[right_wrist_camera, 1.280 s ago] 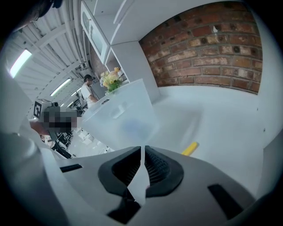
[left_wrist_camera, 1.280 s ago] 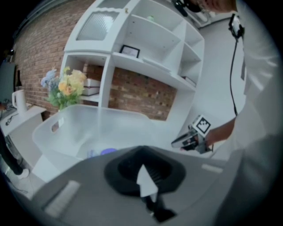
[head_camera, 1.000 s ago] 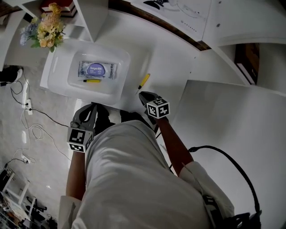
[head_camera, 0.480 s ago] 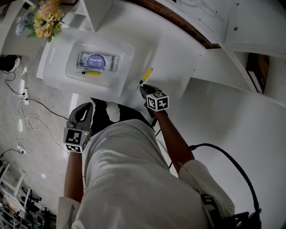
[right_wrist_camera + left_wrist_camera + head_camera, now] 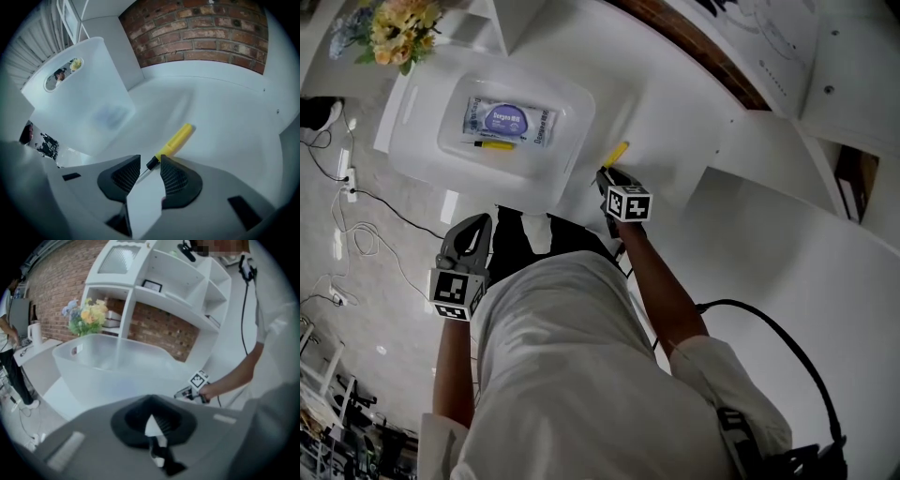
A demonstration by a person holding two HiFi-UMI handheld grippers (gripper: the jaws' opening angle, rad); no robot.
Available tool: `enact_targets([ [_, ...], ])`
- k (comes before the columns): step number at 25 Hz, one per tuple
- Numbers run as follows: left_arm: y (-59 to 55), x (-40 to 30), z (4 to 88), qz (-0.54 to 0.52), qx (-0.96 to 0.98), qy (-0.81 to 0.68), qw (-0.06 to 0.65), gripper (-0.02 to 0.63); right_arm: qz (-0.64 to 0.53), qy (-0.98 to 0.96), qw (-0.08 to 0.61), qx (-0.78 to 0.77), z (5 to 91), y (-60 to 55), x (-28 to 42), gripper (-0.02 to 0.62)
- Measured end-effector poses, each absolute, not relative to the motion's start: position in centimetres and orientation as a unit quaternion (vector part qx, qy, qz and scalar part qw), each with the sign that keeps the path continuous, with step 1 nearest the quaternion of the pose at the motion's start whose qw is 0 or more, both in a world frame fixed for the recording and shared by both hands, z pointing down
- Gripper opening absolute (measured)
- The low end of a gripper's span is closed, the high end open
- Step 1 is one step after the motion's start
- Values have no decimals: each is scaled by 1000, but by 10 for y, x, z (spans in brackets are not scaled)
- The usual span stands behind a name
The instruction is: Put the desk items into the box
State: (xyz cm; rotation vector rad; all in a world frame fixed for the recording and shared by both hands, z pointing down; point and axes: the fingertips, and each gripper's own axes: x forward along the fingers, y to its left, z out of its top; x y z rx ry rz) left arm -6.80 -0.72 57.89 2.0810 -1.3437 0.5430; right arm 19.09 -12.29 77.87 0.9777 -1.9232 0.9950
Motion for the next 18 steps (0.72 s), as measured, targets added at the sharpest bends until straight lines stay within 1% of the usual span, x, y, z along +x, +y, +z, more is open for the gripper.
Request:
enact_targets([
  [3,-5,-72,583,208,776,-509,307,3,399,-736,375,399,787,-128,193,130],
  [10,-1,-80,587,208,763,-524,315,3,409,-718,378,417,797,-135,194,135],
  [11,1,-81,589,209,762,-525,318,3,410,-718,377,419,797,-135,194,133],
  [14,2,-81,591,210,760,-525,321,3,406,-718,379,419,798,-135,196,101],
  [18,0,-79,589,205,764,-525,315,3,403,-726,382,406,795,-134,192,87],
])
